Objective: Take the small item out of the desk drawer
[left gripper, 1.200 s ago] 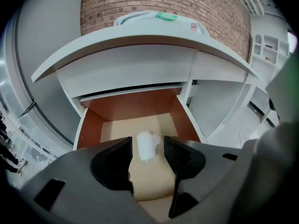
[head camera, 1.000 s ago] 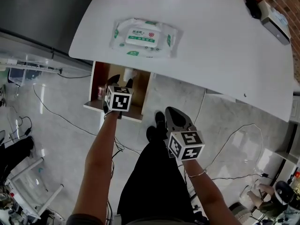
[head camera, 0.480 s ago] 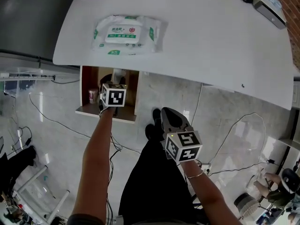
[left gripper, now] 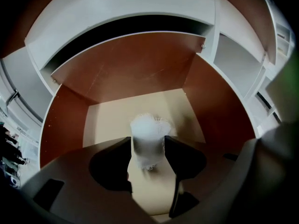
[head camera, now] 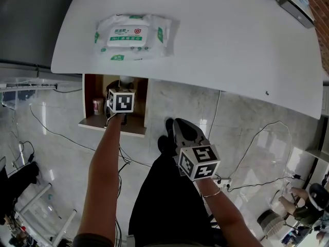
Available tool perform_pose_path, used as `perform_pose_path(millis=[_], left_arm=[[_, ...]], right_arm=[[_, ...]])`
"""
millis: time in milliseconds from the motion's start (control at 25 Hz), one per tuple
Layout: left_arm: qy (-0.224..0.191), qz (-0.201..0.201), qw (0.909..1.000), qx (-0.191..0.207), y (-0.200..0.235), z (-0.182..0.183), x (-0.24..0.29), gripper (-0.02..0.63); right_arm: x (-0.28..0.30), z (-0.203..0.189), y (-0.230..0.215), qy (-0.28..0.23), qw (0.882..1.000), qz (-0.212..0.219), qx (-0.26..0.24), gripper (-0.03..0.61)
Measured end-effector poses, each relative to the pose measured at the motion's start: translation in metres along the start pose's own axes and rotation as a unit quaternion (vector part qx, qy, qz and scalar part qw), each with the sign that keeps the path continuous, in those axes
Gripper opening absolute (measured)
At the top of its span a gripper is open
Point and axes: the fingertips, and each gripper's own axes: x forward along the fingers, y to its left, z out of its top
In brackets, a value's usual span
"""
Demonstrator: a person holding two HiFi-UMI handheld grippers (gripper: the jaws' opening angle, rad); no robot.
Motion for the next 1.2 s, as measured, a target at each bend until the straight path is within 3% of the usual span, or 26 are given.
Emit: perform_pose_path(millis=[600, 1200], left_arm=[[0.021, 0.019, 0.9996, 0.004, 0.006, -0.001, 0.009, 0.193], [-0.029, 0.001, 0.9971, 0.070, -0.013, 0.008, -0.063, 0.190]], right_arm=[[0.001, -0.005, -0.004, 0.008, 1.000, -0.005, 0.004, 0.005], [-0.004, 0.016, 0.023, 0.003, 1.000, 0.008, -0.013, 0.005]])
